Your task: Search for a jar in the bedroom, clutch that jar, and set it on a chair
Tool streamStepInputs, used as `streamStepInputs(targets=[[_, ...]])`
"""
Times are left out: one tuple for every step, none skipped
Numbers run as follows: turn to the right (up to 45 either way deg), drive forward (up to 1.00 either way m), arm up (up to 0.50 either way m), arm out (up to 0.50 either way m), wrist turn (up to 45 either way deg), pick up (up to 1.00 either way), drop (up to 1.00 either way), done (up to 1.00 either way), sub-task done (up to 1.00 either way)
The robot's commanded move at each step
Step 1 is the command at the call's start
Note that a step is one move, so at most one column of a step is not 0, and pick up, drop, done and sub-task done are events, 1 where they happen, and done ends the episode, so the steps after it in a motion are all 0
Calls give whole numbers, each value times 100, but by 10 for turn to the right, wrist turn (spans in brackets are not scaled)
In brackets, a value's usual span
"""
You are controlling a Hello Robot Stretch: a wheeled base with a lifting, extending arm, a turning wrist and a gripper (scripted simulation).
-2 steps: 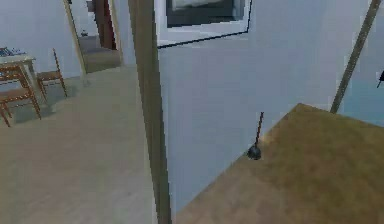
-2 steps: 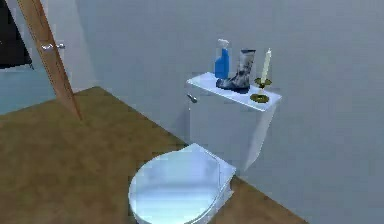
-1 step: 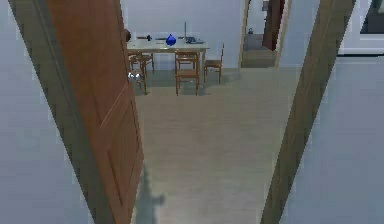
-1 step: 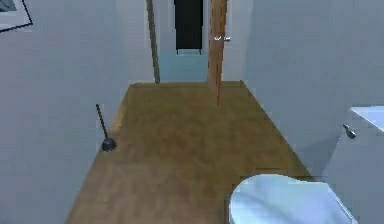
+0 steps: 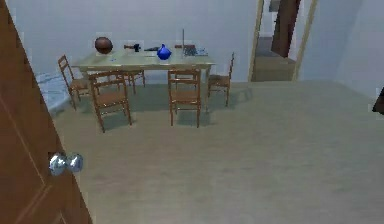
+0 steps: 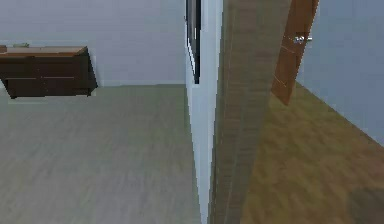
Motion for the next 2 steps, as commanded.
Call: streamStepInputs(targets=[[-60,0,0,0,0,0,0,0,0],[0,45,0,0,0,0,0,0,0]])
